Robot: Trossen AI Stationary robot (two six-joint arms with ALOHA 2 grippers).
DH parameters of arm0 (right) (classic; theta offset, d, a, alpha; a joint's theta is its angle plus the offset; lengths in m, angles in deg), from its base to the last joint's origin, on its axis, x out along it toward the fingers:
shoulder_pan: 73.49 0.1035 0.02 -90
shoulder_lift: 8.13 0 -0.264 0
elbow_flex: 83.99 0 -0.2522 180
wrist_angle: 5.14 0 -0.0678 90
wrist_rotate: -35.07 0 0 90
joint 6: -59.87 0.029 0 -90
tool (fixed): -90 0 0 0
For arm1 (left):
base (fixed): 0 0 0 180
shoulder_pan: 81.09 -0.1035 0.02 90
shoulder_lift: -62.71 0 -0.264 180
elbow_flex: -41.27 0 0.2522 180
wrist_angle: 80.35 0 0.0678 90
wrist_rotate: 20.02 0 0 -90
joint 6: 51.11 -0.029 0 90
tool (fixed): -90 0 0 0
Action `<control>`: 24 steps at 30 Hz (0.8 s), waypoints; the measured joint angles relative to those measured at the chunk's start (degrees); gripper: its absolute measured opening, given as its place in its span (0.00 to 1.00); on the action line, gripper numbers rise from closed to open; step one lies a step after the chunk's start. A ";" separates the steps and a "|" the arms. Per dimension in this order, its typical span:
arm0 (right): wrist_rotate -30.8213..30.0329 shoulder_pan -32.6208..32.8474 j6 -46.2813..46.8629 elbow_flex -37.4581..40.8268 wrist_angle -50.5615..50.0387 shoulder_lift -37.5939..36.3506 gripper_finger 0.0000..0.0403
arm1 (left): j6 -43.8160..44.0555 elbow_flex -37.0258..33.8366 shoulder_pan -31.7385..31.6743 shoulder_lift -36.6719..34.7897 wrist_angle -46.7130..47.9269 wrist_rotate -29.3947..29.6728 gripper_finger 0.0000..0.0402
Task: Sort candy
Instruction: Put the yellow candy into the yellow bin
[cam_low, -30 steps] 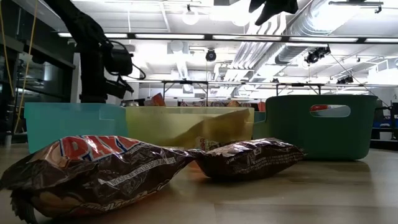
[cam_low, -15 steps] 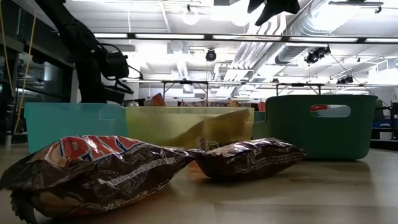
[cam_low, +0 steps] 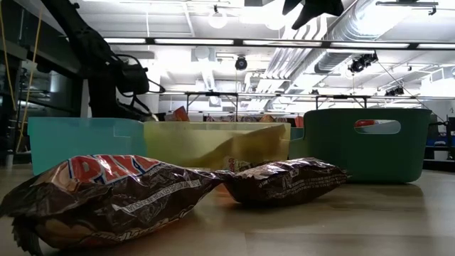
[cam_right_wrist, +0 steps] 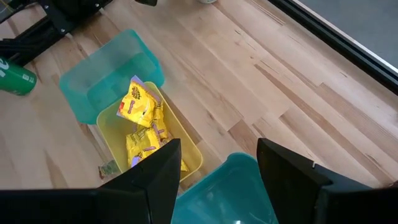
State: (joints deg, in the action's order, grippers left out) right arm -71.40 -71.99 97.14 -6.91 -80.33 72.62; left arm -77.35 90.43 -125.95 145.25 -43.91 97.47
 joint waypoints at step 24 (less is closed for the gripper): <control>0.44 0.04 -8.47 0.01 0.96 -0.11 0.51 | 19.44 4.61 4.63 -28.36 15.99 -19.26 0.00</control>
State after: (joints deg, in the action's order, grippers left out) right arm -70.96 -71.94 88.67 -6.90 -79.37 72.51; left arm -57.91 95.05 -121.32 116.90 -27.93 78.21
